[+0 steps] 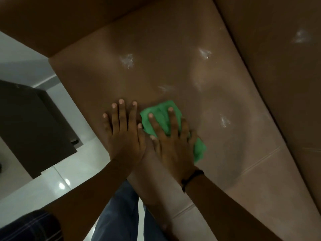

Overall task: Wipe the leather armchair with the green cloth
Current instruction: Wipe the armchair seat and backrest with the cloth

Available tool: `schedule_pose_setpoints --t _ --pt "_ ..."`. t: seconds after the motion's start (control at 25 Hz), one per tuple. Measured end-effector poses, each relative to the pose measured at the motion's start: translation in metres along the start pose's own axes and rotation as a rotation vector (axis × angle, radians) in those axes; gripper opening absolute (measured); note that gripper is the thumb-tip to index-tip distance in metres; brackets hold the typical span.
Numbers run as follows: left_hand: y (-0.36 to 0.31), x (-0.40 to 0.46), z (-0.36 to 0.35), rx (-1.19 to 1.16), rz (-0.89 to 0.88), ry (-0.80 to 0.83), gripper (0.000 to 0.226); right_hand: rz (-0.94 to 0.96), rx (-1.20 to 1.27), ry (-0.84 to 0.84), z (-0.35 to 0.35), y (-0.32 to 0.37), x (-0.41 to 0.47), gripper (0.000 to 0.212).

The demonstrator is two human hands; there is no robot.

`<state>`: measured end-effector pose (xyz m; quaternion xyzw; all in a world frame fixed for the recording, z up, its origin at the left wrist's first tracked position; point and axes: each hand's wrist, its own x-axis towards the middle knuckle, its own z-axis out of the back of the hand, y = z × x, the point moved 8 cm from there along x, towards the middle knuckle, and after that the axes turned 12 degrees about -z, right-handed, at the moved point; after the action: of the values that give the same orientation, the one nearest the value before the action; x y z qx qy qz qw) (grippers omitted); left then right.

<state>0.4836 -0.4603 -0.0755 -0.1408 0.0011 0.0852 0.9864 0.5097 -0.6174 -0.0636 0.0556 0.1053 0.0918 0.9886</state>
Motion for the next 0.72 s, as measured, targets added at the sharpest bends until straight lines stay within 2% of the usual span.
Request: schedule_pose_setpoints --t 0.08,0.16,0.28,0.4,0.48,0.56,0.64,0.72 --pt "0.001 -0.001 -0.003 0.01 -0.016 -0.004 0.069 0.009 0.006 -0.033 0.004 0.009 0.041 0.06" --pt "0.003 -0.001 -0.002 -0.012 -0.002 -0.002 0.069 -0.173 0.037 -0.057 0.009 -0.013 0.062 0.059" --pt "-0.004 0.002 0.003 -0.047 0.027 0.026 0.07 -0.387 0.046 -0.054 0.012 -0.042 0.014 0.06" --pt "-0.01 0.003 0.002 -0.039 0.051 0.022 0.071 -0.258 0.056 0.038 -0.002 -0.026 -0.039 0.061" --pt "-0.011 0.003 0.0 -0.006 0.04 0.011 0.072 -0.087 0.066 0.015 -0.006 -0.008 -0.017 0.063" --pt "-0.008 0.003 -0.007 0.017 0.024 0.005 0.072 0.001 0.047 -0.045 -0.004 -0.006 0.023 0.065" --pt "-0.005 0.001 -0.009 0.022 0.026 0.001 0.072 -0.055 0.034 -0.118 0.0 -0.032 0.04 0.064" --pt "-0.01 0.003 -0.01 0.022 -0.001 0.022 0.074 -0.255 0.032 -0.151 0.005 -0.071 0.019 0.064"
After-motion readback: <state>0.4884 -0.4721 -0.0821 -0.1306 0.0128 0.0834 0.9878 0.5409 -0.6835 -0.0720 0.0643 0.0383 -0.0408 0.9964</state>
